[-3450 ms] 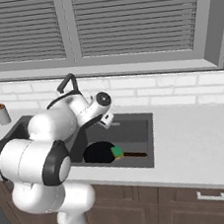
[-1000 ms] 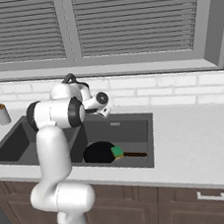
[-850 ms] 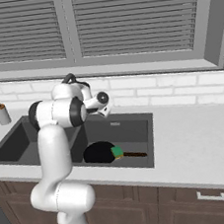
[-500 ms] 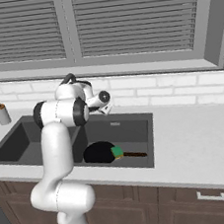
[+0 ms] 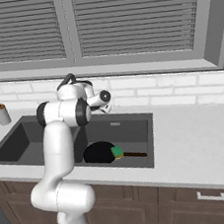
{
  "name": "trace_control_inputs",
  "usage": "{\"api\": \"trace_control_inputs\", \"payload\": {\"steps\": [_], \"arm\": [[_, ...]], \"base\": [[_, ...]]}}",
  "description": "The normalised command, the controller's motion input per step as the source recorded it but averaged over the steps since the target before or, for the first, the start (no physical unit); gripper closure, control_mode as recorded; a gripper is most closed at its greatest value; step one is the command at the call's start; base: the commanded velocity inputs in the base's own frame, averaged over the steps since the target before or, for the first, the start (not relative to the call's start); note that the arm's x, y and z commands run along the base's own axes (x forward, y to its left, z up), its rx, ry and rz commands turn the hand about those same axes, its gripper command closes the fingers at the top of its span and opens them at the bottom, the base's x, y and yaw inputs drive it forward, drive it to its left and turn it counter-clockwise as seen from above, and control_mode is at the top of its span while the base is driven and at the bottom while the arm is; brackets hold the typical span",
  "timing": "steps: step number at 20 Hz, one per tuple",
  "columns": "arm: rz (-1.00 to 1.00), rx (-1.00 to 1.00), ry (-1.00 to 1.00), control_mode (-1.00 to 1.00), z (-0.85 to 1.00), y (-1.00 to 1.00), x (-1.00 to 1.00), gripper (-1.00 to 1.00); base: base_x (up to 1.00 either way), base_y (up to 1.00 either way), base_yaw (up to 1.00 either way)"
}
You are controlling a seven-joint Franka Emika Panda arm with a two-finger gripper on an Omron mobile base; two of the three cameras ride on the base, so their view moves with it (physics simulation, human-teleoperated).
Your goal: Pick the pan and sponge and place them into the sink. Then turn on the water.
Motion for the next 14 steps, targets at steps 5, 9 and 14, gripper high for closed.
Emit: {"api": "trace_control_inputs", "payload": {"steps": [5,9,14], "arm": [[-0.01,0.02,0.00,-1.00,-0.14,0.00,0.03,1.00],[-0.07,0.12,0.00,-1.00,-0.21,-0.08,0.00,1.00],[-0.12,0.29,0.05,-1.00,-0.20,-0.23,-0.04,1.00]], "base": [[0.00,0.00,0.00],[0.00,0.00,0.00],[0.00,0.00,0.00]]}}
